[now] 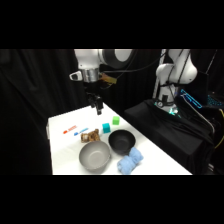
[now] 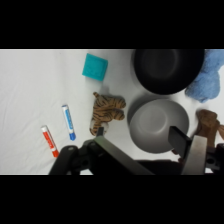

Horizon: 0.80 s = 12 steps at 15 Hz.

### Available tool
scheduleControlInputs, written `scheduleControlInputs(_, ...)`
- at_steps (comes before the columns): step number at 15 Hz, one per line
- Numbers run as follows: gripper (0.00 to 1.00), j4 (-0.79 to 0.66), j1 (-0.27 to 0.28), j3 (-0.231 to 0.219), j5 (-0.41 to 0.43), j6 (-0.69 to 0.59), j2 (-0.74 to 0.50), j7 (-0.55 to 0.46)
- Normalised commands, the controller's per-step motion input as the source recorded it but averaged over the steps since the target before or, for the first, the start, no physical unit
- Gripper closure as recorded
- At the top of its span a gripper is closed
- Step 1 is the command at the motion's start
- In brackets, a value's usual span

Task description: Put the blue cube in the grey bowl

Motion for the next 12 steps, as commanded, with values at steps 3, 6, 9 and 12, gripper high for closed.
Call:
scheduleControlInputs(3,0.00,-0.19,-0.091,-0.062,0.046,0.29,-0.07,0.10)
scheduleControlInputs(6,0.00,-0.19,-0.085,-0.050,0.096,0.29,-0.03,0.06)
scheduleControlInputs(9,0.00,-0.16,-0.075,-0.035,0.145,0.31,0.02,0.00)
scheduleControlInputs(12,0.00,-0.11,-0.069,-0.013,0.184,0.36,0.13,-0.06)
